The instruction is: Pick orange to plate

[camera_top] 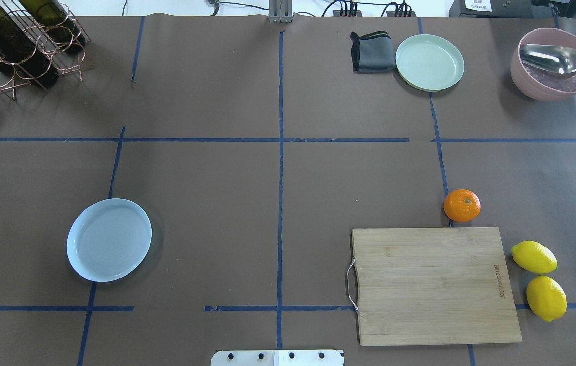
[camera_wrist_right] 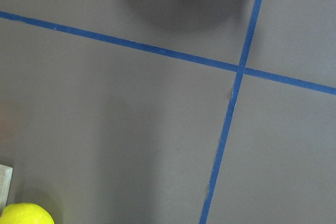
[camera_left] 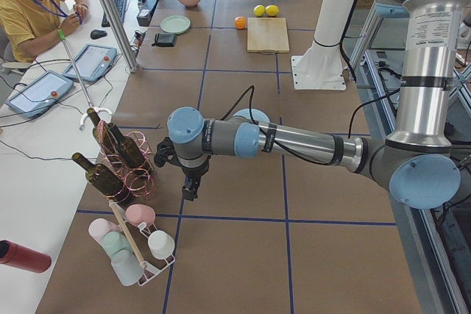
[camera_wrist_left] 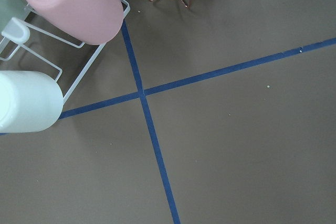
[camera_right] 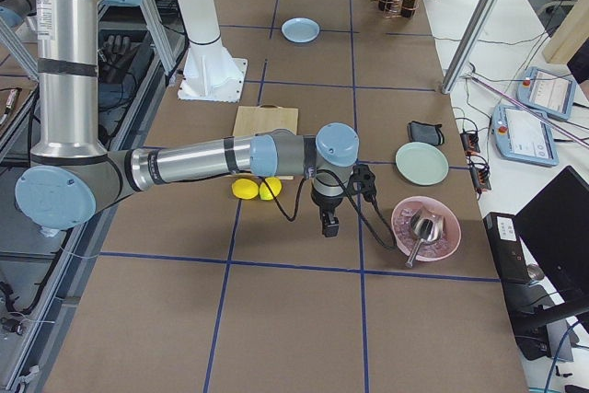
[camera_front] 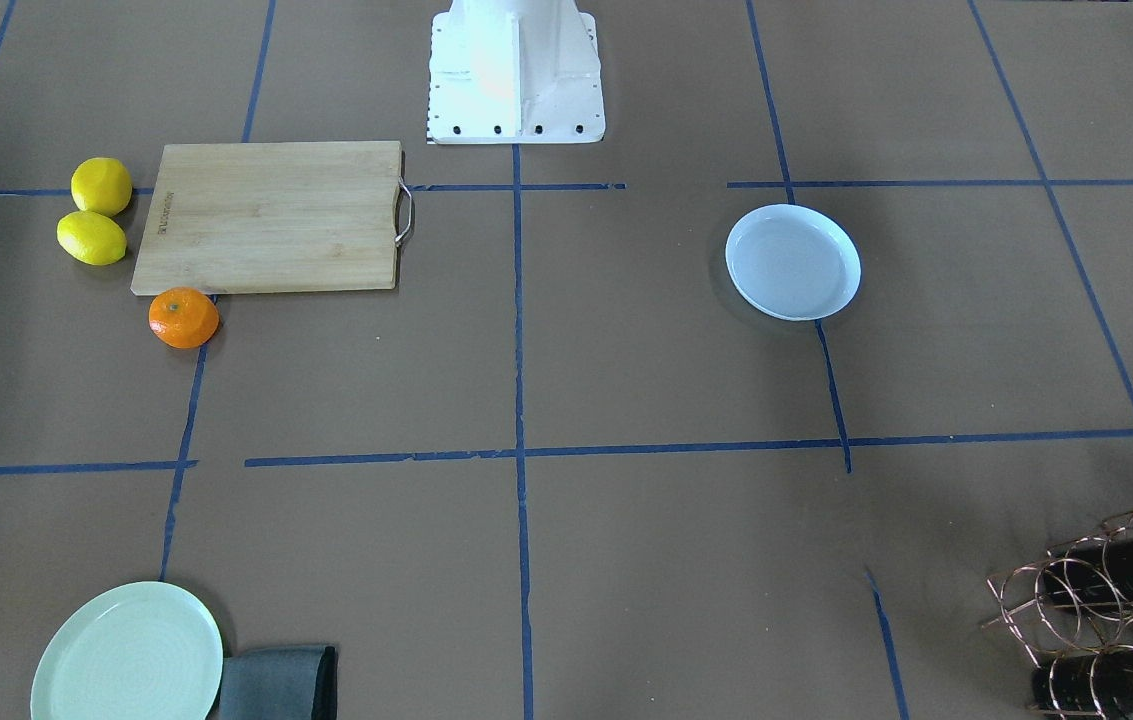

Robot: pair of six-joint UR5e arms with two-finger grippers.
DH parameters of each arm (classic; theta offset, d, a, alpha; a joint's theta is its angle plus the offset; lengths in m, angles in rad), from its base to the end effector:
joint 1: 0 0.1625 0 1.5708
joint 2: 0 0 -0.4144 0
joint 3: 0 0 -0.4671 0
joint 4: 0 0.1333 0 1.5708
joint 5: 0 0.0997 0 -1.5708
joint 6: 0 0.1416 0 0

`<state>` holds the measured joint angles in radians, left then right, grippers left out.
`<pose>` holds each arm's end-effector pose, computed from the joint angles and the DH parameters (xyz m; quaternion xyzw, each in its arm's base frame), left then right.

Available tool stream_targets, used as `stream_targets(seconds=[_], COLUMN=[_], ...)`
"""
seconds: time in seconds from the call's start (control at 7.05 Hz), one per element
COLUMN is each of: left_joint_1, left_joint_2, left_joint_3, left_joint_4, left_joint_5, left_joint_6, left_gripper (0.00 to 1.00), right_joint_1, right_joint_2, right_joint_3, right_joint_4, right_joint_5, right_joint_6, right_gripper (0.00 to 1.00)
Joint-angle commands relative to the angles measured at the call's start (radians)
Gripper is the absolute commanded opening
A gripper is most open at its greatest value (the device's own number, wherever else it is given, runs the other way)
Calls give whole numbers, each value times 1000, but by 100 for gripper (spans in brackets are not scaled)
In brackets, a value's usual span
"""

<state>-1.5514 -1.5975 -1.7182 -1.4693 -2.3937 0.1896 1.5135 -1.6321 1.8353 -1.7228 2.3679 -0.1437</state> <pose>-0.0183 -0.5780 0.5847 0.0671 0.3954 0.1100 0.9094 0.0012 -0.5377 0.5756 0.0403 -0.3866 -0.1023 0.9157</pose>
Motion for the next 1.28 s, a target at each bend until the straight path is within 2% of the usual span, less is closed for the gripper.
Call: stream_targets(seconds=[0.0, 0.43, 0.57, 0.71, 0.85, 0.99, 1.13], left_joint_1=[-2, 10, 10, 54, 104, 178, 245], left_joint_2=[1, -9, 8, 8, 10, 7, 8], left_joint_3=[-15, -34, -23, -20, -15, -24, -21], left_joint_4=[3, -11, -93, -180, -195, -222, -321], left_joint_5=[-15, -18, -21, -56, -182, -199, -136], left_joint_6=[-5, 7, 4, -8, -12, -101, -225], left_gripper=[100, 100, 100, 100, 100, 100, 100], right_joint_1=[4, 2, 4, 2, 2, 2, 2], right_joint_2=[-3, 11, 11, 11, 11, 12, 6], right_joint_3=[2, -22, -21, -19, -16, -16, 4], right_joint_4=[0, 0, 0, 2, 0, 0, 2], right_joint_5=[1, 4, 4, 4, 7, 8, 31], right_joint_6=[1, 0, -5, -5, -2, 0, 0], right_gripper=[100, 100, 100, 100, 100, 100, 100])
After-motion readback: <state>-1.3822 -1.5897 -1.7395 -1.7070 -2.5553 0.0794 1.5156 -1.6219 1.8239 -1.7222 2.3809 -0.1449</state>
